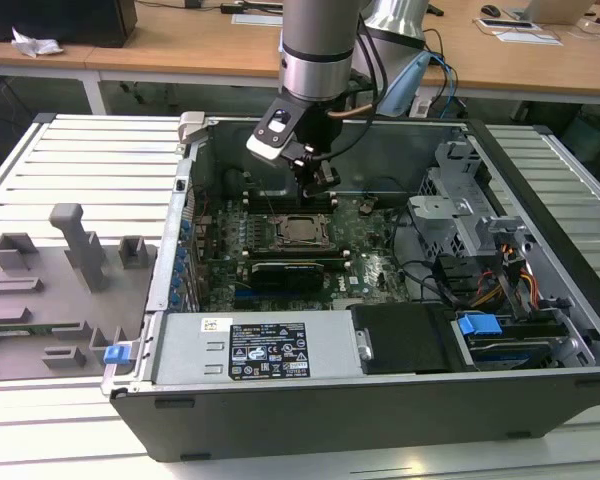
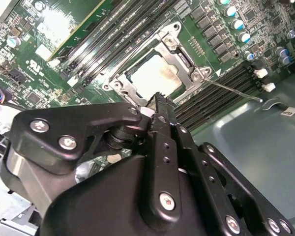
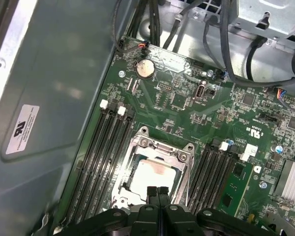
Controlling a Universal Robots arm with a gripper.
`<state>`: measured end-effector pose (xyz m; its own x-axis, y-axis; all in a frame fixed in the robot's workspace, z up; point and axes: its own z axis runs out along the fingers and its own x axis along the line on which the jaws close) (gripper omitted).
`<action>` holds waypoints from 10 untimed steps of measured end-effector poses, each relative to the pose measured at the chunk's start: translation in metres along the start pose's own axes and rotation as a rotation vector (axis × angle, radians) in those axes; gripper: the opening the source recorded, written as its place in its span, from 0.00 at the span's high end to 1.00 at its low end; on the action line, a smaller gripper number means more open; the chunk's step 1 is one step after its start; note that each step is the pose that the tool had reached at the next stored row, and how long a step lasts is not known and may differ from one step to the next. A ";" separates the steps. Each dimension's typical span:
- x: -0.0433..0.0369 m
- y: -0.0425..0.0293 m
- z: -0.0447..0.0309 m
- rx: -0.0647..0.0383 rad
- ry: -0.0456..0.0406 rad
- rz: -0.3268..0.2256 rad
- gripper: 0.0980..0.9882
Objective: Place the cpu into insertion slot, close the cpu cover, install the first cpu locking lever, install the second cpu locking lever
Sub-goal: 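Install the first cpu locking lever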
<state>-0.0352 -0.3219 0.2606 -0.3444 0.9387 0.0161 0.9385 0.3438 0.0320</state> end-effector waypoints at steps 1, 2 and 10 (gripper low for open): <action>0.0000 0.0000 0.0000 0.000 0.0002 -0.006 0.99; 0.0000 0.0000 0.0000 0.000 0.0005 -0.014 0.99; 0.0000 0.0000 0.0000 0.001 0.0024 -0.074 0.99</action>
<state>-0.0352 -0.3219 0.2606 -0.4126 0.9108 0.0162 0.9106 0.4120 0.0320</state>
